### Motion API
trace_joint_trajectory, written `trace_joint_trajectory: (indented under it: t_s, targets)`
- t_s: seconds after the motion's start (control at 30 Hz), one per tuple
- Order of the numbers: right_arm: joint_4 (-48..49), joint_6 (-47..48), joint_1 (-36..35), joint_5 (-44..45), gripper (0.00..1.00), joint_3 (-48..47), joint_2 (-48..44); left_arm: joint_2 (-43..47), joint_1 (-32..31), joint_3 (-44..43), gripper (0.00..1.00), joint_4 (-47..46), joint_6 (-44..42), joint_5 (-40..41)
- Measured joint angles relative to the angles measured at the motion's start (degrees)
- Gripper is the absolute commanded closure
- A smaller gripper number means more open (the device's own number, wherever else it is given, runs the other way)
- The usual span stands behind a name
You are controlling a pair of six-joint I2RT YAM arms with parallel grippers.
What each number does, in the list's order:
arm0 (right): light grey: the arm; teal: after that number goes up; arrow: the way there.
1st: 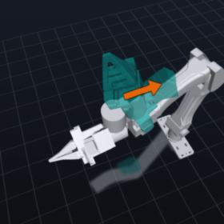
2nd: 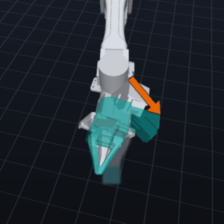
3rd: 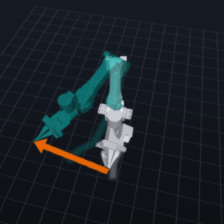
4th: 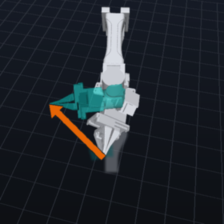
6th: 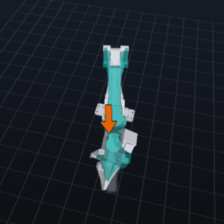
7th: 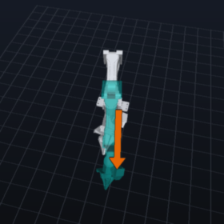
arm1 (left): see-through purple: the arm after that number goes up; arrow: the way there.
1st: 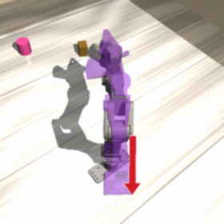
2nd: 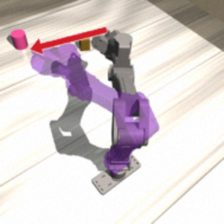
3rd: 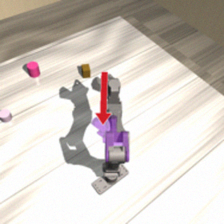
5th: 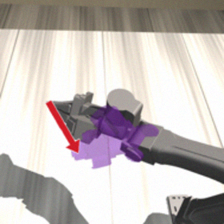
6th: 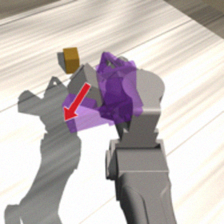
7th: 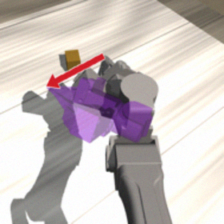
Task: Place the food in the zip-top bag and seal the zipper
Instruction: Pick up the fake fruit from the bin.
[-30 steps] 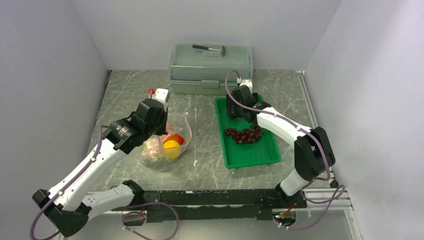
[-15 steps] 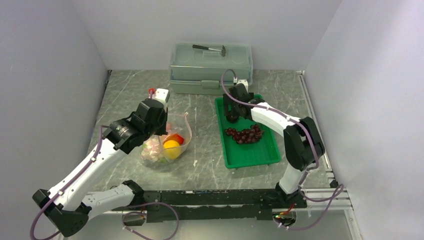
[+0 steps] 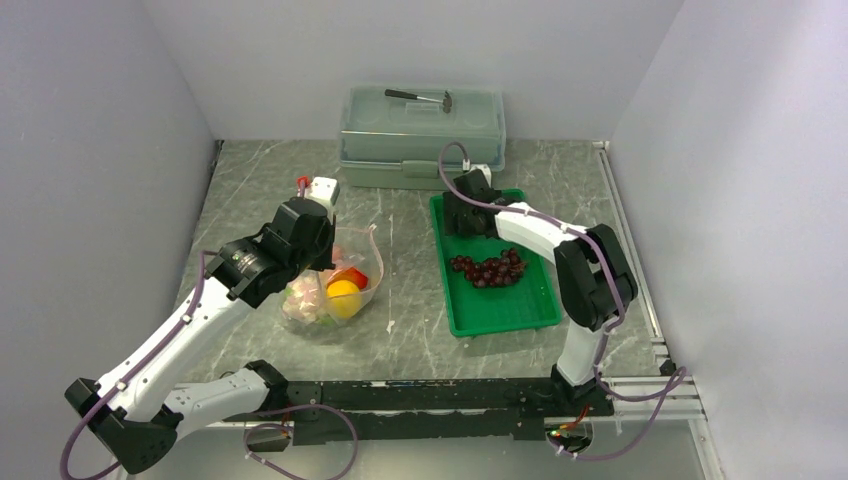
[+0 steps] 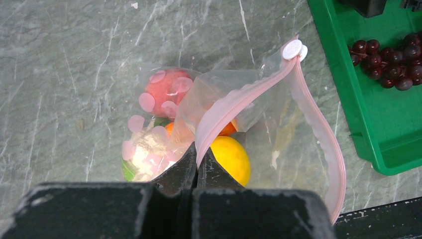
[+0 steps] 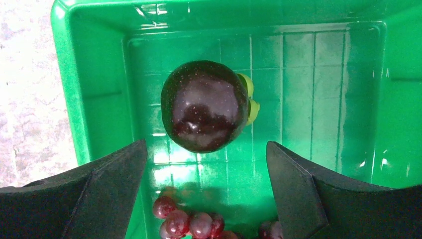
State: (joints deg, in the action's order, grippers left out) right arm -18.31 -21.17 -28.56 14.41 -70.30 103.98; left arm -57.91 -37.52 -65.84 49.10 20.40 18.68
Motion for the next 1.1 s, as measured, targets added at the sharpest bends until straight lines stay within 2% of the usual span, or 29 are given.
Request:
trace_joint_trajectory:
  t_s: [0.23,0.53,0.7,0.87,0.97,1.1]
  targets:
    - [0.2,0.0,0.0,-0.2,0.09,-2.4,2.1,0.0,0.0,0.0,1.0,0.0,0.0,0.0]
    - [0.3,0.0,0.0,-0.3,0.19,-4.9,4.9,0.0,0.0,0.0,1.0,0.0,0.0,0.0]
    - [0.4,0.0,0.0,-0.4,0.32,-4.8,4.9,0.0,0.0,0.0,1.0,0.0,0.0,0.0]
    - [0.4,0.2,0.0,-0.3,0.56,-4.5,4.9,0.0,0.0,0.0,1.0,0.0,0.0,0.0]
    - [0.5,0.3,0.0,0.0,0.61,-4.5,4.8,0.0,0.0,0.0,1.0,0.0,0.0,0.0]
    - [0.4,0.4,0.0,0.1,0.64,-4.0,4.1,0.0,0.0,0.0,1.0,0.0,0.0,0.0]
